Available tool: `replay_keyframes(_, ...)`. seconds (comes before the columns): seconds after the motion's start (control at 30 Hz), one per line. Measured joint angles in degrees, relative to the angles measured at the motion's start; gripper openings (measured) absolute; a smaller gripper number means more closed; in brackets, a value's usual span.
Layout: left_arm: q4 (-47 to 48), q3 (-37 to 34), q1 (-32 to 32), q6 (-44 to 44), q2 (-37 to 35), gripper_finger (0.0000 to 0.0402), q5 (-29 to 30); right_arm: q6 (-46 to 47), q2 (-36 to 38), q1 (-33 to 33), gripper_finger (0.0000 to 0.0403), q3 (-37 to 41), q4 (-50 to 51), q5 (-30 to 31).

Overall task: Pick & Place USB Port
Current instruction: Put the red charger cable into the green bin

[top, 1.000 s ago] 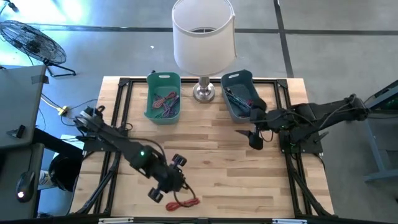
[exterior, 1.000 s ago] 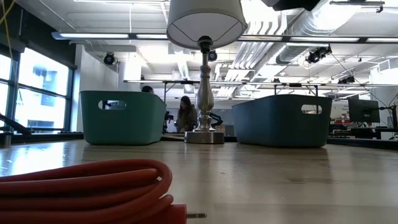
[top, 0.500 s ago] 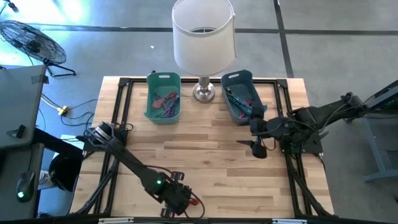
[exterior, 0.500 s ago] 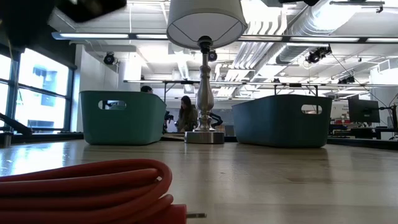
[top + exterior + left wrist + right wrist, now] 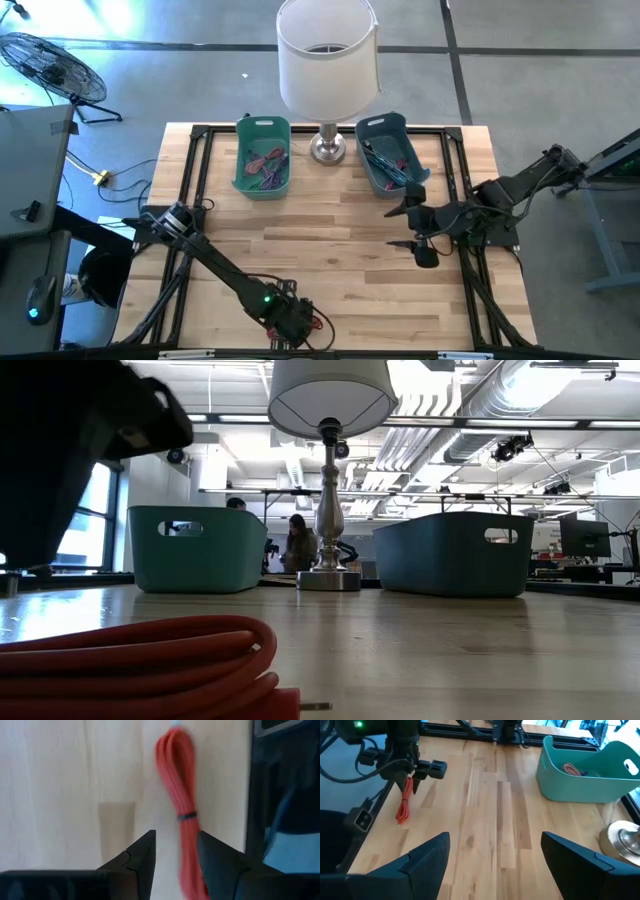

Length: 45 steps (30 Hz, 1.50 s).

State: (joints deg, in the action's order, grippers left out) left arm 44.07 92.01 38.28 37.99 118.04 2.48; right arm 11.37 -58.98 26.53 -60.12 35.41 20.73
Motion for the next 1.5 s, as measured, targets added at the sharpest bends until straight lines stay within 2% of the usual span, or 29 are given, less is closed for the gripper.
replay_keyframes(0.2, -2.5, 0.0, 0.0, 1.6, 1.1, 0.0140, -0.8, 0.1, 0.0, 2.5, 0.0306, 0.0, 0.8, 0.3)
replay_keyframes(0.4, -4.5, 0.1, 0.0, 3.6, 3.6, 0.0140, -4.5, 1.8, -0.2, 5.1, 0.0306, 0.0, 2.2, 0.6)
replay_keyframes(0.63, -2.7, 0.4, 0.0, 5.4, 6.3, 0.0138, -4.1, 4.2, -1.1, 8.2, 0.0306, 0.0, 3.0, 0.8)
replay_keyframes(0.7, -1.3, 0.5, -0.1, 7.0, 7.0, 0.0120, -3.7, 4.6, -1.1, 9.4, 0.0306, 0.0, 3.2, 1.3)
replay_keyframes(0.83, 0.7, 0.6, 0.0, 6.0, 7.4, 0.0026, -0.6, 5.6, -1.4, 11.3, 0.0306, 0.0, 3.2, 2.8)
replay_keyframes(0.9, 6.5, 2.5, 0.2, 6.1, 6.7, 0.0023, 4.5, 5.8, -1.4, 12.2, 0.0306, 0.0, 3.2, 4.0)
replay_keyframes(0.97, 20.0, 6.3, 0.1, 6.0, 6.9, 0.0020, 9.1, 5.7, -1.5, 12.7, 0.0306, 0.0, 3.2, 5.2)
replay_keyframes(1.1, 46.0, 21.5, -1.4, 7.3, 6.7, 0.0013, 21.2, 6.5, -1.6, 13.5, 0.0306, 0.0, 2.9, 6.9)
replay_keyframes(1.13, 48.3, 24.6, -1.7, 6.1, 6.0, 0.0013, 25.5, 6.6, -1.7, 13.5, 0.0306, 0.0, 2.9, 7.5)
replay_keyframes(1.2, 44.0, 26.8, -1.9, -1.7, 1.6, 0.0013, 37.0, 6.6, -1.9, 13.5, 0.0306, 0.0, 2.7, 8.6)
replay_keyframes(1.27, 46.9, 30.4, -3.7, -2.3, -1.9, 0.0013, 47.7, 6.8, -2.4, 13.4, 0.0306, 0.0, 2.1, 9.2)
replay_keyframes(1.33, 45.0, 31.8, -5.0, -6.2, -7.8, 0.0013, 57.9, 8.1, -2.9, 13.4, 0.0306, 0.0, 1.5, 9.7)
replay_keyframes(1.43, 44.8, 32.0, -8.2, -9.4, -15.0, 0.0013, 67.0, 9.3, -4.0, 13.4, 0.0306, 0.0, 0.3, 9.8)
replay_keyframes(1.5, 46.4, 31.0, -10.1, -9.5, -19.0, 0.0013, 67.6, 9.4, -5.0, 13.6, 0.0306, 0.1, 0.2, 9.7)
